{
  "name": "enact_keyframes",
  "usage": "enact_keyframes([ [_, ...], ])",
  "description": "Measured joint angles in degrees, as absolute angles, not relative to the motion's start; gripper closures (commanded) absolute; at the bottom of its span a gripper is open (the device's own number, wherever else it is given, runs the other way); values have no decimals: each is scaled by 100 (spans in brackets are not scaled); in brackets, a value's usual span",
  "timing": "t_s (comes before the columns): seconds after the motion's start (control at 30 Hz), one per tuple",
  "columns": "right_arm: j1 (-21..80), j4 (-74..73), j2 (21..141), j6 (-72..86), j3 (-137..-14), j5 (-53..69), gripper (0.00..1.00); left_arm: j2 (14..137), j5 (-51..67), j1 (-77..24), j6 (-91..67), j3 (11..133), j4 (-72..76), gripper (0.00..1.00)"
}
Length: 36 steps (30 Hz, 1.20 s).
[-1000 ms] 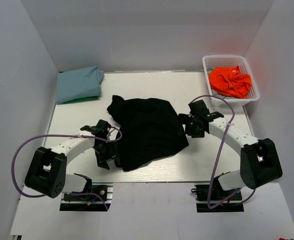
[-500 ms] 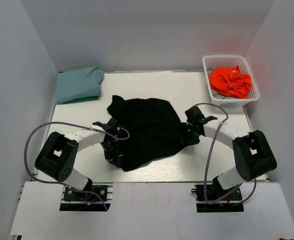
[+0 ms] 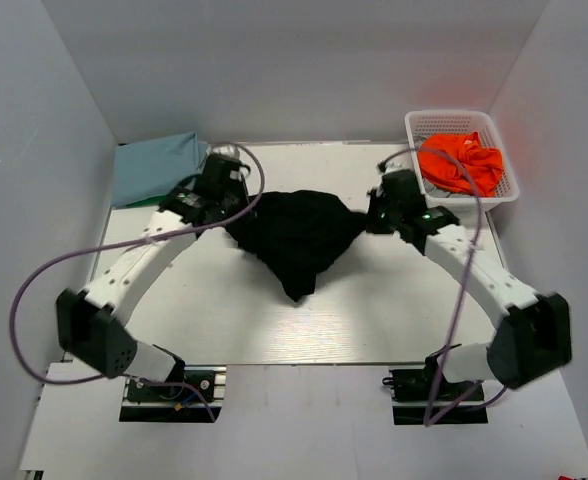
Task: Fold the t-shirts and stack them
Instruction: Flatten out the tshirt
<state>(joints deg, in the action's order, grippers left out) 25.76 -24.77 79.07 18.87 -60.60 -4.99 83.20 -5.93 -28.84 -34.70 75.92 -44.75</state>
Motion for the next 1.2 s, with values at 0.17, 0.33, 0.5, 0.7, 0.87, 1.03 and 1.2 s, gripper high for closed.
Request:
enact_keyframes([
  [0.17, 2576, -1979, 6674, 1747, -7100, -1074, 100, 7349, -698, -2902, -2777, 8737, -3557, 100],
  [0.33, 2576, -1693, 6292, 1387, -8385, -1208, 100, 6910, -489, -2910, -2078, 9697, -2637, 100],
  [0.5, 2578, -1258, 6012, 897, -9070, -1146, 100, 6512, -43, -2910, -1638, 10020, -1916, 100],
  [0.7, 2578, -945, 5579, 379, -9773, -731, 100, 6254, 735, -2904, -1472, 10656, -1688, 100],
  [0.87, 2580, -652, 5481, 209, -10256, -475, 100, 6458, 882, -2862, -1509, 11585, -1601, 100],
  [1.03, 2580, -489, 5918, 152, -10322, -950, 100, 7426, 43, -2860, -1614, 12599, -1940, 100],
  [1.2, 2528, -486, 7343, 235, -10175, -2110, 100, 9229, -1288, -2779, -1638, 13131, -2491, 100],
])
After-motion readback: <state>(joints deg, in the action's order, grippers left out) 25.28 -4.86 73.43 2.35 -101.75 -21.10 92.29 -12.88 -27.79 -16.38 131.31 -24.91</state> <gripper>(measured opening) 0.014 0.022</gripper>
